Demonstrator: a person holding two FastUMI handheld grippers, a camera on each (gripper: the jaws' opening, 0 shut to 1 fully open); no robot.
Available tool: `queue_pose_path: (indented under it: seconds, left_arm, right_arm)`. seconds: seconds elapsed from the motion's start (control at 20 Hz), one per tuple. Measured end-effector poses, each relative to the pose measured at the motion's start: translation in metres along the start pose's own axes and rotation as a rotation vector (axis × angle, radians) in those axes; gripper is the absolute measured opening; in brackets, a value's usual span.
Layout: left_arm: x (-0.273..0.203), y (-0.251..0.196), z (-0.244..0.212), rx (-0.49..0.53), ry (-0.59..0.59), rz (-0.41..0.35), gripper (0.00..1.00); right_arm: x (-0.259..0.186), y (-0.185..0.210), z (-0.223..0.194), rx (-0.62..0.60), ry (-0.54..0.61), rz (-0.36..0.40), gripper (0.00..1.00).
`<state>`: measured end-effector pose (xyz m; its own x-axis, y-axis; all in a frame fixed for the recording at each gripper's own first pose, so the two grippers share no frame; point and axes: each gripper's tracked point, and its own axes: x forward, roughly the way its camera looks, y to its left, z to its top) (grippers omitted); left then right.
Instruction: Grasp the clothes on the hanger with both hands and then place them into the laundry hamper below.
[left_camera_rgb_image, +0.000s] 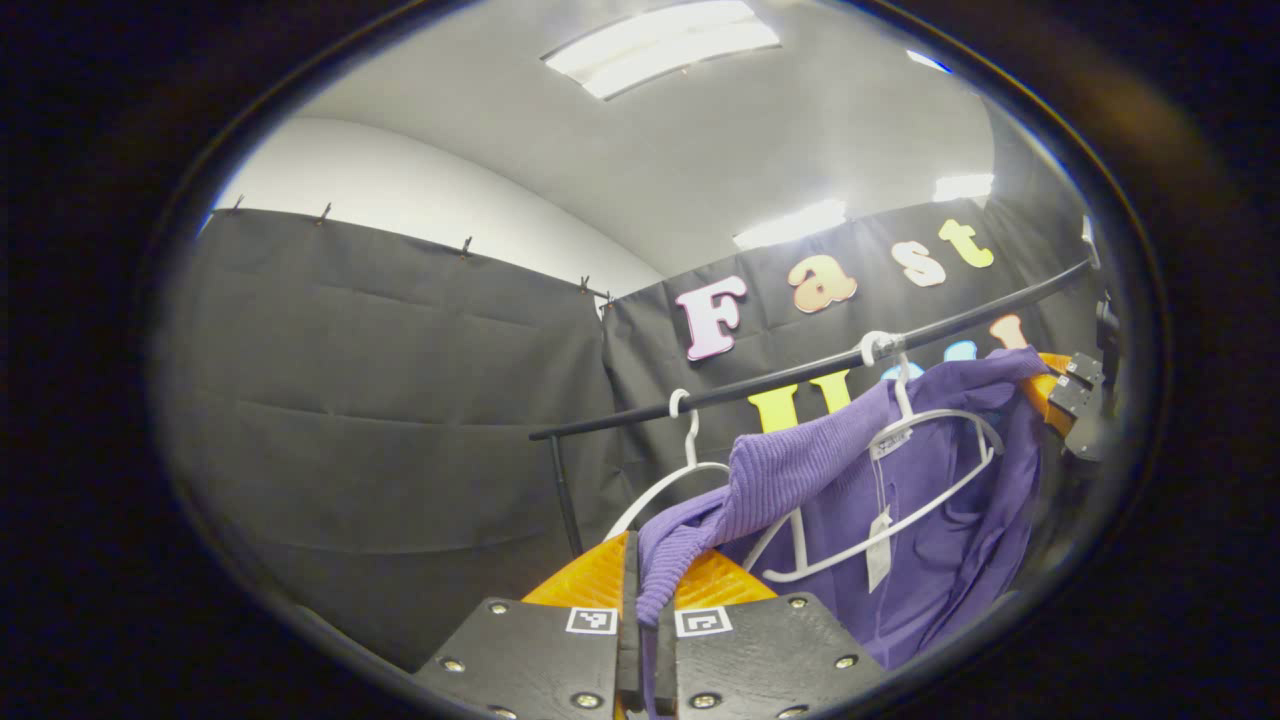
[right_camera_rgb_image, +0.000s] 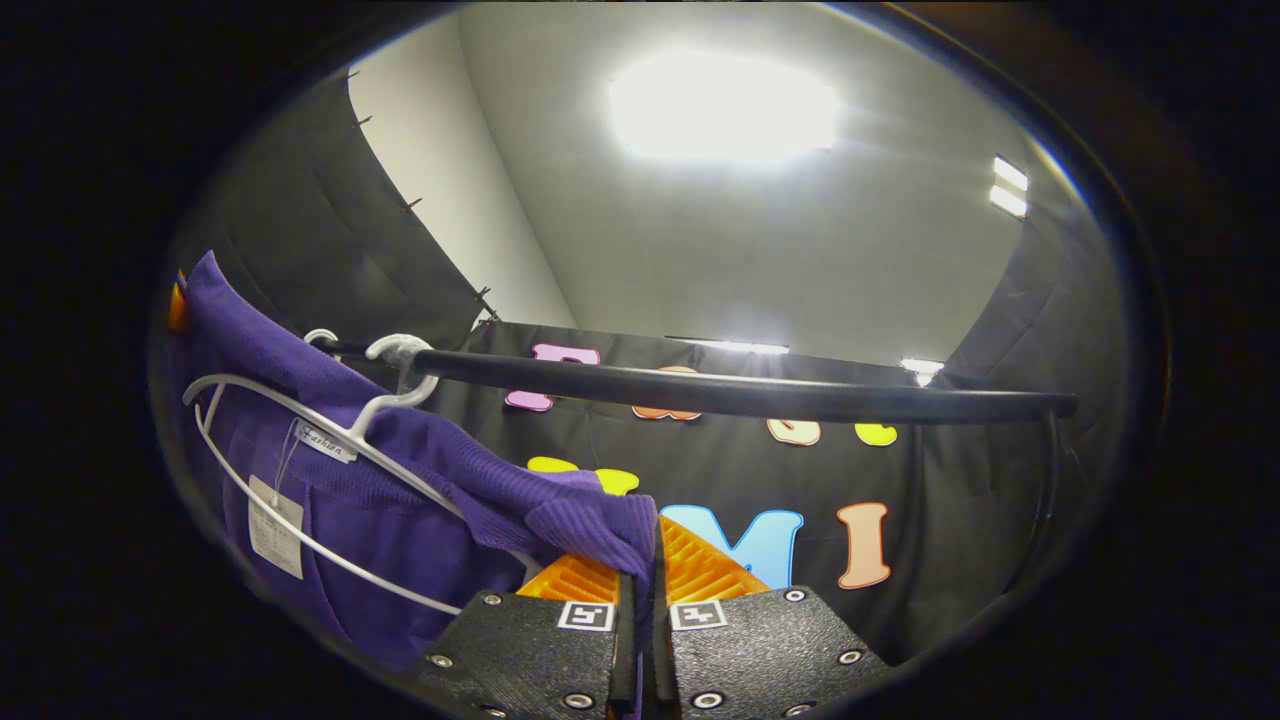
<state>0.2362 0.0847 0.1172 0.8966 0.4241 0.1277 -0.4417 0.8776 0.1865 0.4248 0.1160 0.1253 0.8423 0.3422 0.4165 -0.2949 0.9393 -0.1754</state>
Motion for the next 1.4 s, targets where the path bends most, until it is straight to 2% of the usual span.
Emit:
queue_pose_path:
  seconds: [0.35, 0.55, 0.65, 0.7, 0.75, 0.8, 0.85, 1.1, 1.15, 1.2, 1.25, 1.4]
  left_arm:
    - [0.057, 0.005, -0.017, 0.004, 0.077, -0.065, 0.11]
    - [0.08, -0.011, -0.033, 0.017, 0.12, -0.099, 0.1]
    - [0.086, -0.017, -0.044, 0.027, 0.139, -0.116, 0.02]
    - [0.09, -0.019, -0.05, 0.029, 0.149, -0.124, 0.06]
    - [0.089, -0.02, -0.055, 0.024, 0.161, -0.133, 0.06]
    - [0.091, -0.021, -0.06, 0.013, 0.175, -0.143, 0.01]
    - [0.095, -0.023, -0.068, -0.001, 0.19, -0.155, 0.06]
    - [0.1, -0.031, -0.09, -0.066, 0.228, -0.189, 0.06]
    - [0.1, -0.034, -0.098, -0.072, 0.237, -0.193, 0.11]
    - [0.1, -0.036, -0.103, -0.077, 0.252, -0.196, 0.11]
    - [0.099, -0.038, -0.108, -0.086, 0.263, -0.198, 0.06]
    - [0.098, -0.043, -0.121, -0.113, 0.291, -0.208, 0.06]
  right_arm:
    - [0.024, -0.005, -0.022, -0.014, 0.037, 0.002, 0.06]
    - [0.036, -0.006, -0.054, 0.005, 0.107, 0.001, 0.06]
    - [0.038, -0.005, -0.068, 0.014, 0.139, 0.007, 0.06]
    - [0.038, -0.003, -0.074, 0.02, 0.154, 0.012, 0.06]
    - [0.037, -0.001, -0.079, 0.03, 0.17, 0.018, 0.06]
    - [0.036, 0.002, -0.085, 0.047, 0.19, 0.024, 0.06]
    - [0.035, 0.004, -0.09, 0.064, 0.207, 0.028, 0.06]
    - [0.041, 0.001, -0.122, 0.127, 0.276, 0.039, 0.06]
    - [0.04, 0.002, -0.13, 0.134, 0.298, 0.048, 0.05]
    - [0.037, 0.005, -0.137, 0.153, 0.325, 0.054, 0.06]
    - [0.034, 0.008, -0.144, 0.177, 0.35, 0.056, 0.06]
    - [0.027, 0.011, -0.166, 0.21, 0.399, 0.057, 0.06]
